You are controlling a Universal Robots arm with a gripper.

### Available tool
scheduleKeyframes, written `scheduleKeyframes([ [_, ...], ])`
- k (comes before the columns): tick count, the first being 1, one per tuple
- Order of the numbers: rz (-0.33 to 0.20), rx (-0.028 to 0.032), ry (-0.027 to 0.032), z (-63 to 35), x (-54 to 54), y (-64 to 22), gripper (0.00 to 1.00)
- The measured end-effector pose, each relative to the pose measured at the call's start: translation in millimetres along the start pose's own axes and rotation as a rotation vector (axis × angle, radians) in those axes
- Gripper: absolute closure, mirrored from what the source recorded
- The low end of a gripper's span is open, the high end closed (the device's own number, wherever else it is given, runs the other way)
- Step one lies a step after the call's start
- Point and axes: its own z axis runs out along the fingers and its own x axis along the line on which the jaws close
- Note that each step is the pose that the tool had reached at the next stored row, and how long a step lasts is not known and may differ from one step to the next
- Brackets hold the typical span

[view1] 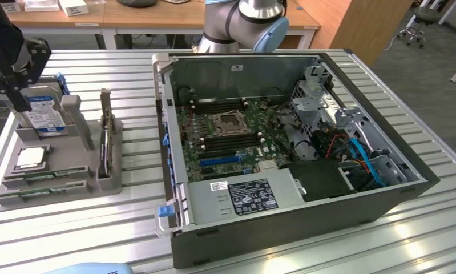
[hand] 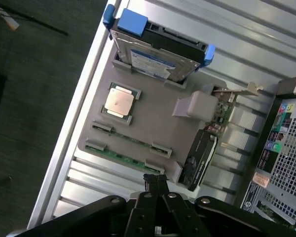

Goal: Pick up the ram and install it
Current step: 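Pick up the ram and move it above insertion slot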

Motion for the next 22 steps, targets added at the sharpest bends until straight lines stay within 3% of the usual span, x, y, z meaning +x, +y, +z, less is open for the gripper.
scheduleKeyframes([
  [22, -0.313, -0.0077, 0.0078, 1.3, 0.0, 0.0, 0.90],
])
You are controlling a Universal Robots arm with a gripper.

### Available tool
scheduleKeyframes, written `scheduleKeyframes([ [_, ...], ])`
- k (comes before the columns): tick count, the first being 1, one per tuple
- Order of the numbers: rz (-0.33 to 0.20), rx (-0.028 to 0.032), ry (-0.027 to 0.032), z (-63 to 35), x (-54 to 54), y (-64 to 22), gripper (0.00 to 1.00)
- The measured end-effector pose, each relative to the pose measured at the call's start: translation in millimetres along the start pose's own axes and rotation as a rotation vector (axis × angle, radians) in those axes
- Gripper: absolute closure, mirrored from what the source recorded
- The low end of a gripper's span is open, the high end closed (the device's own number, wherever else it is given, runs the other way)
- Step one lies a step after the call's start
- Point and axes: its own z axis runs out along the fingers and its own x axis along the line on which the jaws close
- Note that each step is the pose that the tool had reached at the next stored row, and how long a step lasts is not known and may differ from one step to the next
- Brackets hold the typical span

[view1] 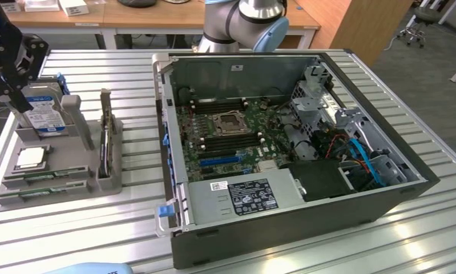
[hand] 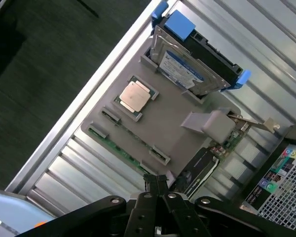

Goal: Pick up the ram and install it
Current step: 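Pick up the ram and move it above insertion slot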

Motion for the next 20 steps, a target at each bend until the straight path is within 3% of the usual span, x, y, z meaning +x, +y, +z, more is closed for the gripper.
scheduleKeyframes([
  [20, -0.351, -0.0083, 0.0090, 1.4, 0.1, -0.1, 0.90],
])
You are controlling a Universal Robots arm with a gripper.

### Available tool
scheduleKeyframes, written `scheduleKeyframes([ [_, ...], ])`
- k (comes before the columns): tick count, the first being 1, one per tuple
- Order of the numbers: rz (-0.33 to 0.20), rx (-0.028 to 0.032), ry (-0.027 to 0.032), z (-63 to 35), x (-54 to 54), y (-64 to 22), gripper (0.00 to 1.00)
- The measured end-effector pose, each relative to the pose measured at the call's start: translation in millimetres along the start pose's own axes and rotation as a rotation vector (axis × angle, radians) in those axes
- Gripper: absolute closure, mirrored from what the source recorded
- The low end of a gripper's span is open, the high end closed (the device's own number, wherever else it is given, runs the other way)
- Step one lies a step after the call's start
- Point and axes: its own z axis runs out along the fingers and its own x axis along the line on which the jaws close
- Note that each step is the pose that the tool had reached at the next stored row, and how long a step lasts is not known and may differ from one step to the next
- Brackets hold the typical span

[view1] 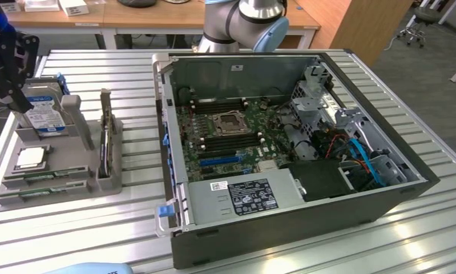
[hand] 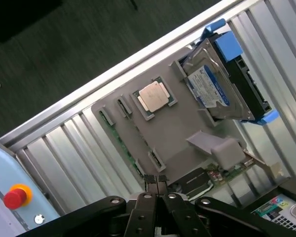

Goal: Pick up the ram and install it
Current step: 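Pick up the ram and move it above insertion slot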

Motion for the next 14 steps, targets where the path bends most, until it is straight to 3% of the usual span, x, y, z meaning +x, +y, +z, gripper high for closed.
scheduleKeyframes([
  [14, -0.223, -0.0043, 0.0084, 1.0, 0.0, -0.1, 0.90],
])
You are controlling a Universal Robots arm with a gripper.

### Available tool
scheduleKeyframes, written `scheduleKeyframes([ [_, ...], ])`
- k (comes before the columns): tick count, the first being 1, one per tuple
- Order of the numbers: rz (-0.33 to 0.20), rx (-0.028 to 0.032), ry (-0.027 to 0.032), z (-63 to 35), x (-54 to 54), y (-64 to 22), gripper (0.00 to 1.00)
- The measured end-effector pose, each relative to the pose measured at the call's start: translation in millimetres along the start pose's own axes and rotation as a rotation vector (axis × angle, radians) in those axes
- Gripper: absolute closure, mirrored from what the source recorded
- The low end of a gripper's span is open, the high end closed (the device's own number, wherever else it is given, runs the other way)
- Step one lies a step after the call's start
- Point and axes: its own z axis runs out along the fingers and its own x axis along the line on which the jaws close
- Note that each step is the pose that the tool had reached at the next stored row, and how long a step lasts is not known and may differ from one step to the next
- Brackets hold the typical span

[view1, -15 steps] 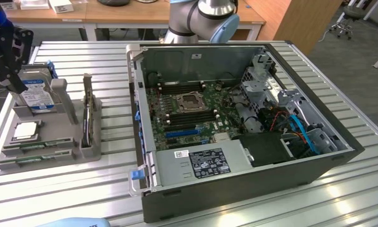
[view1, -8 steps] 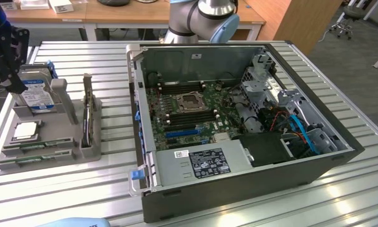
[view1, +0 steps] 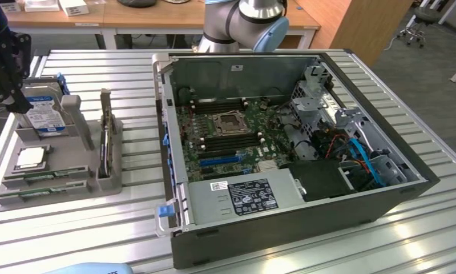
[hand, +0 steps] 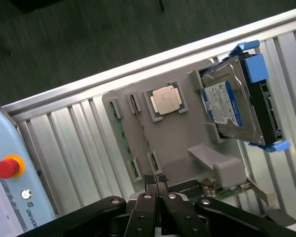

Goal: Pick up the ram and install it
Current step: 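Pick up the ram and move it above insertion slot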

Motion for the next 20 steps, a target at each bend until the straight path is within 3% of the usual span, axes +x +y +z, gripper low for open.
scheduleKeyframes([
  [16, -0.221, -0.0036, 0.0096, 0.5, 0.0, 0.1, 0.90],
  [20, -0.247, -0.0044, 0.0106, 0.5, 0.0, 0.1, 0.90],
])
